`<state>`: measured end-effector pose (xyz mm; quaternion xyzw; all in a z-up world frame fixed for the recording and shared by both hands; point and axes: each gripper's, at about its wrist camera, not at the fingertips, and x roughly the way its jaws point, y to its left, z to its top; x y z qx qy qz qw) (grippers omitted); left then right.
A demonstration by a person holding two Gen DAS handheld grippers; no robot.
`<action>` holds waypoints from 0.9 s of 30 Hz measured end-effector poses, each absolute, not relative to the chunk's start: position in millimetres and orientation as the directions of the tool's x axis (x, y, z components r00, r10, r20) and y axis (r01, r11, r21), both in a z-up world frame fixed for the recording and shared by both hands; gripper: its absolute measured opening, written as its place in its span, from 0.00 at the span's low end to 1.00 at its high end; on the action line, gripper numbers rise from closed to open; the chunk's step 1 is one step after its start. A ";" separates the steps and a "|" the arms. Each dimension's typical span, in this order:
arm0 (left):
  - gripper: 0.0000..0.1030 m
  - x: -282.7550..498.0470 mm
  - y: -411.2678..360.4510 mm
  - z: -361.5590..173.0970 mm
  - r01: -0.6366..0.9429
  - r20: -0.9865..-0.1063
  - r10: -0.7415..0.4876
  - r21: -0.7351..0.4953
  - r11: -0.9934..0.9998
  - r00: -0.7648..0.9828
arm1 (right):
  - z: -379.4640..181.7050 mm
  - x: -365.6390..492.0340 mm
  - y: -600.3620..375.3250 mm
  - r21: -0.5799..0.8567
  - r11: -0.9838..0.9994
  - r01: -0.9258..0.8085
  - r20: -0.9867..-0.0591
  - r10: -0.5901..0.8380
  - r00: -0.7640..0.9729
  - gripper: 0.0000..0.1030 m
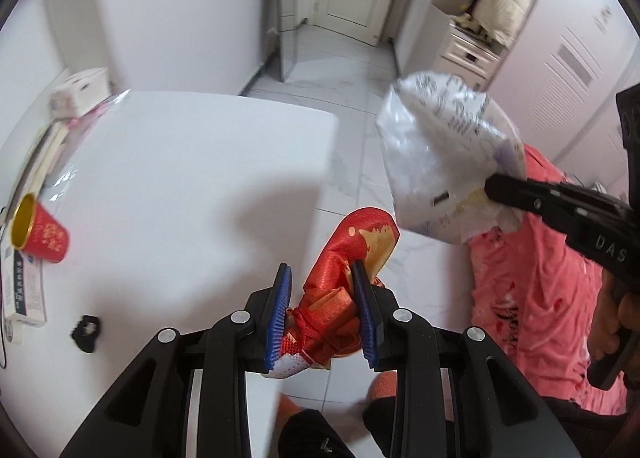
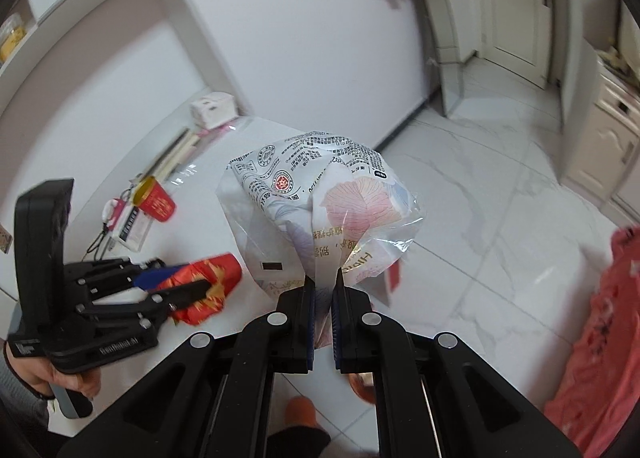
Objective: Collect trash
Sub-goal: 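Carry the wrapper and plastic bag with both tools over the orange bucket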
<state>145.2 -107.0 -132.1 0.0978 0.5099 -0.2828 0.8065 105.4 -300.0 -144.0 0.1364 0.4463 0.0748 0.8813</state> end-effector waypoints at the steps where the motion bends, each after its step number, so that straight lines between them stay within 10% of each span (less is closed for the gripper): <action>1: 0.32 140.6 -114.0 -132.6 0.570 -0.879 -0.360 -0.129 0.812 0.314 | -146.4 93.8 -309.6 0.311 0.951 0.011 -0.771 0.245 0.587 0.07; 27: 0.31 135.3 -199.3 -214.2 0.676 -0.933 -0.332 -0.158 0.719 0.136 | -247.4 35.6 -371.6 0.257 0.936 0.239 -0.878 0.123 0.462 0.07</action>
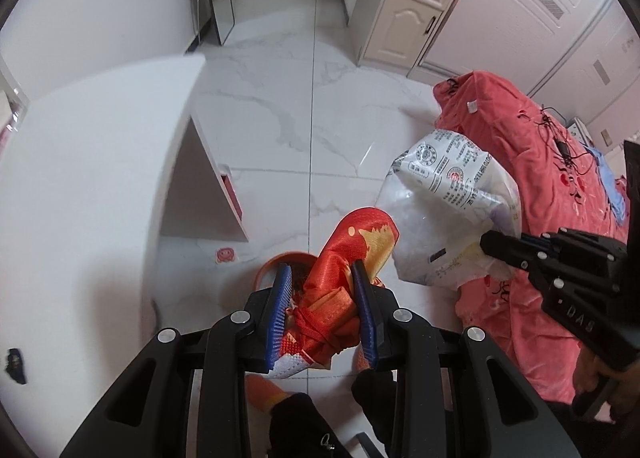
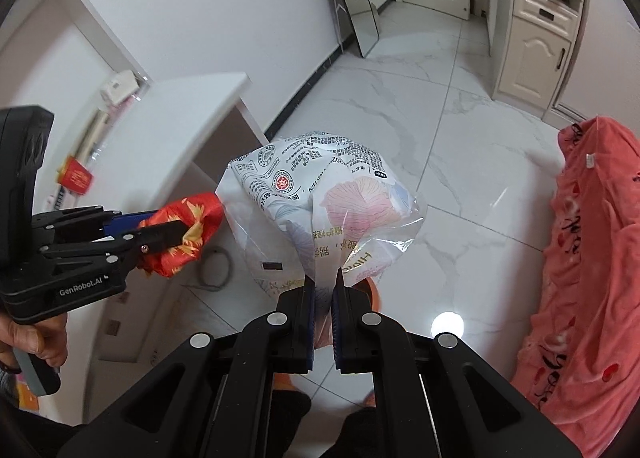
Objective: Collect trash
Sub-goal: 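Carry the wrapper and plastic bag with both tools over the orange bucket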
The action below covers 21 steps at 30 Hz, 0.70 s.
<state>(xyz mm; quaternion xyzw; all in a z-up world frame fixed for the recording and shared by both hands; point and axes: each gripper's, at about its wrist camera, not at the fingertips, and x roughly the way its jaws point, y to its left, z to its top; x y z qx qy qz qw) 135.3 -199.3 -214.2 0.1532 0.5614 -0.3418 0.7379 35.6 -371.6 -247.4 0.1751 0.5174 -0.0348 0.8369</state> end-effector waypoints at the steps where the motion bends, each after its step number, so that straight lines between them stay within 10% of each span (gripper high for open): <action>1: 0.31 138.4 -200.9 -223.0 0.671 -0.936 -0.327 -0.163 0.724 0.126 | -259.9 39.9 -370.8 0.254 0.935 0.247 -0.885 0.122 0.450 0.07; 21: 0.32 169.0 -215.9 -381.4 0.612 -0.973 -0.225 -0.205 0.764 -0.045 | -435.9 79.9 -386.1 0.189 0.917 0.352 -0.955 0.088 0.282 0.07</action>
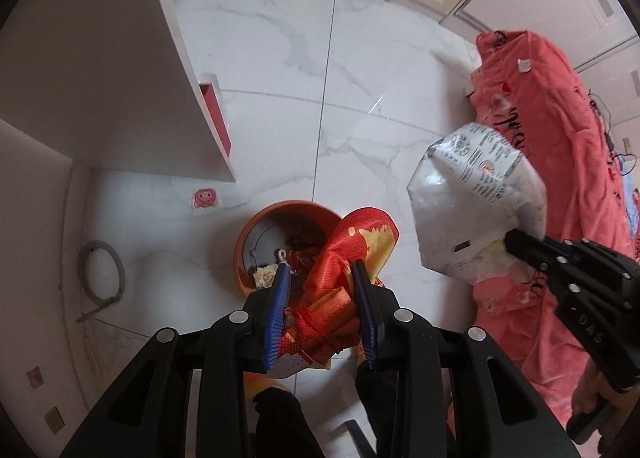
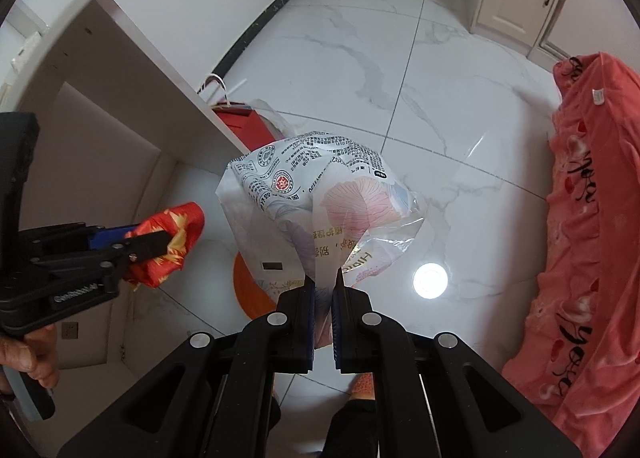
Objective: Collect trash
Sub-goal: 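Carry the wrapper and plastic bag with both tools over the orange bucket, then open the left tool over the bucket while the right tool releases the plastic bag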
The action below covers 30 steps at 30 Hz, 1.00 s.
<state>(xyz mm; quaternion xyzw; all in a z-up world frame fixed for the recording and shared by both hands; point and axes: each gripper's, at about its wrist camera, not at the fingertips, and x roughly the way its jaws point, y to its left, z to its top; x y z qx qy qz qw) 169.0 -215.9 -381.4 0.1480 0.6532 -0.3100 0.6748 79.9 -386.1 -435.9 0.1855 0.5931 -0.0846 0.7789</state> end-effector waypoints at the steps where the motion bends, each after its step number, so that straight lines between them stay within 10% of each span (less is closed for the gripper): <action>1: 0.32 168.7 -217.2 -387.7 0.617 -0.974 -0.221 -0.207 0.760 -0.054 | -442.4 80.9 -386.2 0.189 0.916 0.352 -0.957 0.091 0.277 0.07; 23: 0.48 175.7 -208.8 -417.1 0.625 -0.986 -0.153 -0.158 0.764 -0.062 | -488.9 103.4 -352.2 0.234 0.932 0.278 -0.963 0.182 0.200 0.07; 30: 0.48 179.3 -190.8 -421.7 0.600 -0.990 -0.125 -0.141 0.787 -0.069 | -503.3 115.8 -326.7 0.256 0.932 0.257 -0.961 0.218 0.168 0.23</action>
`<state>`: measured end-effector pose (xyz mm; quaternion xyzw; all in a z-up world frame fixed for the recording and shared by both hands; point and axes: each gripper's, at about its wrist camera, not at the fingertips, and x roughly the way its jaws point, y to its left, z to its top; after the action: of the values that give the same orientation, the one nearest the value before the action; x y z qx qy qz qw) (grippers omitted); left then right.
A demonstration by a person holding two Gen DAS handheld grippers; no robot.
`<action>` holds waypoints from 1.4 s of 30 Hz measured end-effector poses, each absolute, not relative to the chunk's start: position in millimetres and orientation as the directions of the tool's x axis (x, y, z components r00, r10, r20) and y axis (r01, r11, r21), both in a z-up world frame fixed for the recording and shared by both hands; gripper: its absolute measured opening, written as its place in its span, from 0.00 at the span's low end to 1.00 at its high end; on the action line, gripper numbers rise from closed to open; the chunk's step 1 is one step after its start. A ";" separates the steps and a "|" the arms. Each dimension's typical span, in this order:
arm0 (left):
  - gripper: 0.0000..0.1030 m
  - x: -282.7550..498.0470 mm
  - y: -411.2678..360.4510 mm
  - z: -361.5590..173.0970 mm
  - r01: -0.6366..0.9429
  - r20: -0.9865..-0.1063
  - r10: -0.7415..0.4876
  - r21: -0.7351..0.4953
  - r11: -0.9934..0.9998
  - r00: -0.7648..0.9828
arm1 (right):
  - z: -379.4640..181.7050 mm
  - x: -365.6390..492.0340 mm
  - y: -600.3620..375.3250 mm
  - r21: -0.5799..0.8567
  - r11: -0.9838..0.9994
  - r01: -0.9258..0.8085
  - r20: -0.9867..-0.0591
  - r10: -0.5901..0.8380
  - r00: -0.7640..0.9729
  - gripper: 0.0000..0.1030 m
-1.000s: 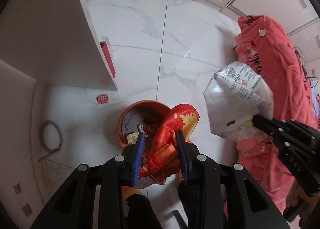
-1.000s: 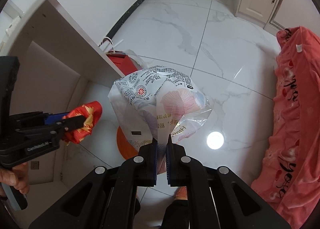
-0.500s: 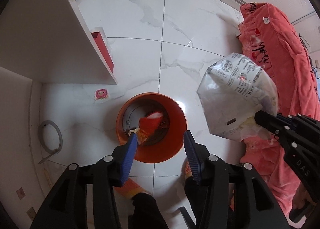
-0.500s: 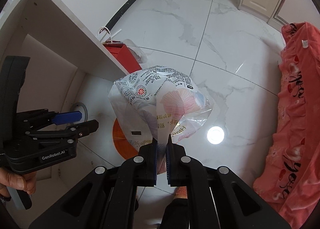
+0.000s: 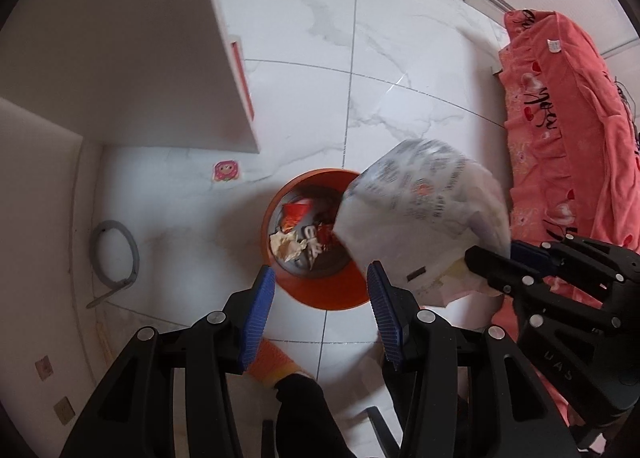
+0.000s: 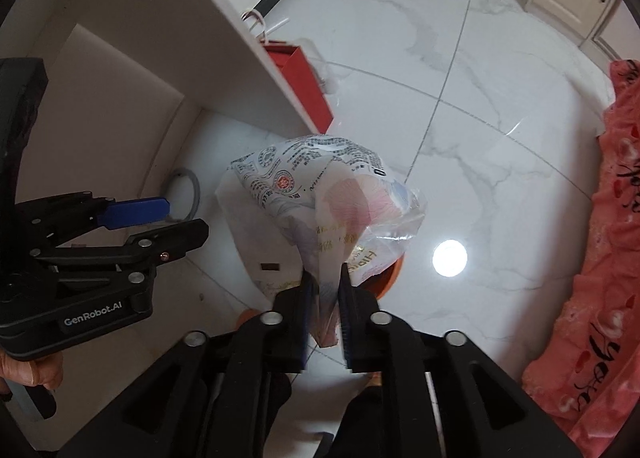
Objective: Collect trash
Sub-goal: 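Open the left tool over the bucket while the right tool releases the plastic bag, then move both tools back over the table toward the box and cup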
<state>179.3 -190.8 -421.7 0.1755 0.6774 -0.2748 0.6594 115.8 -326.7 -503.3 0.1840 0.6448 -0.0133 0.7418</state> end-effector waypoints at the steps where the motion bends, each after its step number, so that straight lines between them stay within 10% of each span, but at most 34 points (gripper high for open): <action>1: 0.48 180.0 -188.8 -422.4 0.598 -0.990 -0.123 -0.141 0.789 -0.071 | -505.2 116.8 -324.6 0.260 0.931 0.257 -0.961 0.223 0.165 0.29; 21: 0.48 171.6 -180.9 -411.6 0.600 -0.988 -0.135 -0.154 0.785 -0.077 | -486.9 116.5 -317.7 0.258 0.930 0.262 -0.960 0.216 0.179 0.33; 42: 0.50 126.6 -184.4 -243.2 0.634 -0.951 -0.283 -0.142 0.760 0.127 | -274.7 72.2 -330.8 0.304 0.940 0.153 -0.884 0.218 0.415 0.38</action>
<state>126.6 -184.4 -243.2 0.1505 0.5826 -0.3118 0.7354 72.2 -330.8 -274.7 0.1714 0.5406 0.0196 0.8234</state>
